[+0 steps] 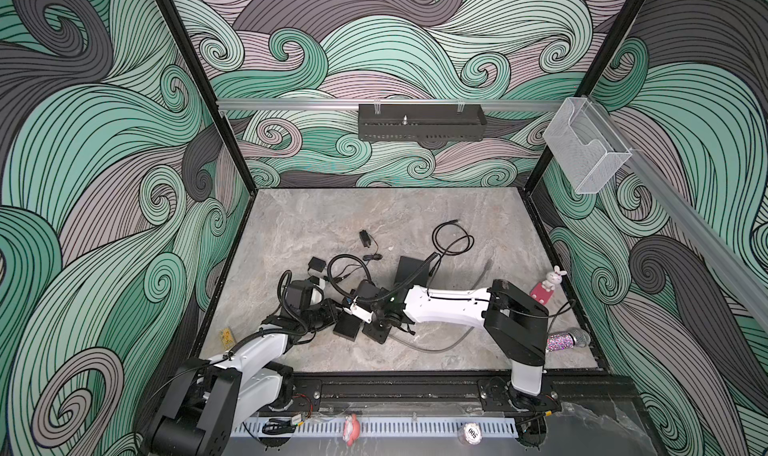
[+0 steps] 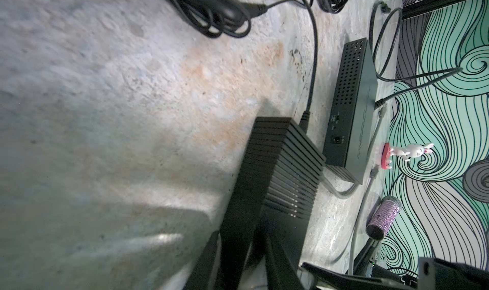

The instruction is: Insert the plug into the switch port

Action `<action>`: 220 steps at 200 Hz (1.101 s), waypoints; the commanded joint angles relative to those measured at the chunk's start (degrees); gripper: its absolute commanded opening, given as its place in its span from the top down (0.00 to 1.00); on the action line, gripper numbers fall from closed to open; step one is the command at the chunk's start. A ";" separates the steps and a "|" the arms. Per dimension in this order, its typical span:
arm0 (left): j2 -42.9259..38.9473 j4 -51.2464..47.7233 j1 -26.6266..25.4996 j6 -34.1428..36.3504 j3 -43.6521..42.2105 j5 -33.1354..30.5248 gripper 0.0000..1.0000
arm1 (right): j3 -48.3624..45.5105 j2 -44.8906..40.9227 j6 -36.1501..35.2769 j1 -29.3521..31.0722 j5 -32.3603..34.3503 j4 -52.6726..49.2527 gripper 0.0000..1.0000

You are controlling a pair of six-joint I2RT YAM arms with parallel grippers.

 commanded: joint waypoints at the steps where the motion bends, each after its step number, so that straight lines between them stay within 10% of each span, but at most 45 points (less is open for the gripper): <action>1: 1.32 -6.25 -1.96 -0.05 -0.78 4.68 0.72 | -0.35 1.32 -0.23 0.03 0.08 13.50 1.00; 220: 1.22 -5.38 -3.89 -1.06 -1.88 4.24 0.75 | 10.66 5.12 -2.82 0.07 1.73 10.99 1.00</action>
